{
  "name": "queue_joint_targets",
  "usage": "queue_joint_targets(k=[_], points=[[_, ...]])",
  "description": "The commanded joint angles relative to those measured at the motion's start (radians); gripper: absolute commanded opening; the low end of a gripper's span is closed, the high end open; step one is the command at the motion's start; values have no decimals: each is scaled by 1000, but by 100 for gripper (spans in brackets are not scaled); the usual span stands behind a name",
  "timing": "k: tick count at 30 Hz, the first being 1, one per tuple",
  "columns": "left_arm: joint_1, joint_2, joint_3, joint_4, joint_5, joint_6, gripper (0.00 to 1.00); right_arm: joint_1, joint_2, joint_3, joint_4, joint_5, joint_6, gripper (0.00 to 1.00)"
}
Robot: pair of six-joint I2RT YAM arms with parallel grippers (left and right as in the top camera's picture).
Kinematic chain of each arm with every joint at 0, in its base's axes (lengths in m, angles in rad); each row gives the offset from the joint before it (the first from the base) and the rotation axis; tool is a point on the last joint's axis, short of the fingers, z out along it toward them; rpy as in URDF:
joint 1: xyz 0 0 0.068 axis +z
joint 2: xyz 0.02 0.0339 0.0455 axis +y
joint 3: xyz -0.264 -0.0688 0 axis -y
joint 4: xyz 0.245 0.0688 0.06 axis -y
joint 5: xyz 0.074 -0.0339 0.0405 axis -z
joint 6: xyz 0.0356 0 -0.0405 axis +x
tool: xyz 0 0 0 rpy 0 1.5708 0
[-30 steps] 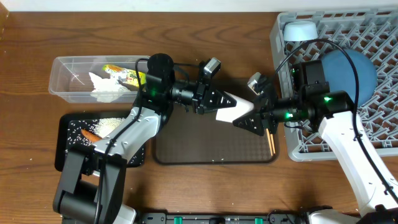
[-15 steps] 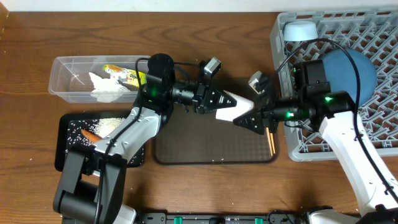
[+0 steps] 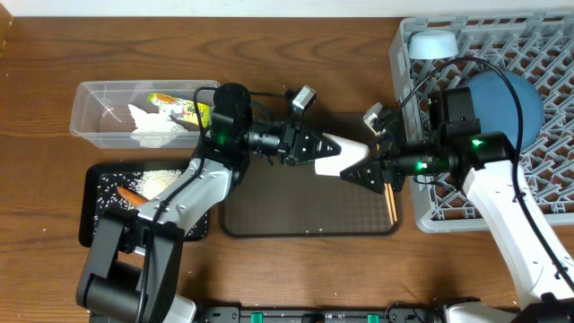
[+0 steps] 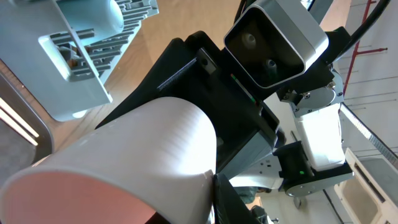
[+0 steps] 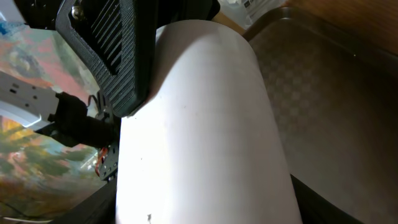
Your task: Sort waste into correct bins and load items into the dishwasher rack
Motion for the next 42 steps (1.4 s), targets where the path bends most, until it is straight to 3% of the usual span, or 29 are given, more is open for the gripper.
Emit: queue_joint_targets(k=[1, 11, 14, 28, 33, 36, 42], points=[[-11, -8, -63, -15, 83, 40, 13, -43, -8, 24, 38, -12, 45, 33], [-11, -8, -97, -15, 83, 76, 17, -56, -8, 42, 42, -11, 63, 32], [-11, -8, -97, -15, 83, 85, 25, -73, -9, 45, 42, -12, 69, 30], [-10, -8, -98, -14, 82, 126, 29, -109, -67, 47, 41, -3, 84, 29], [-10, -8, -98, -15, 82, 133, 28, -109, -101, 47, 3, 51, 87, 33], [-10, -8, -98, -15, 82, 152, 28, -109, -114, 47, -40, 101, 87, 43], [-10, -8, -98, -15, 82, 175, 30, -109, -119, 46, -75, 227, 118, 99]])
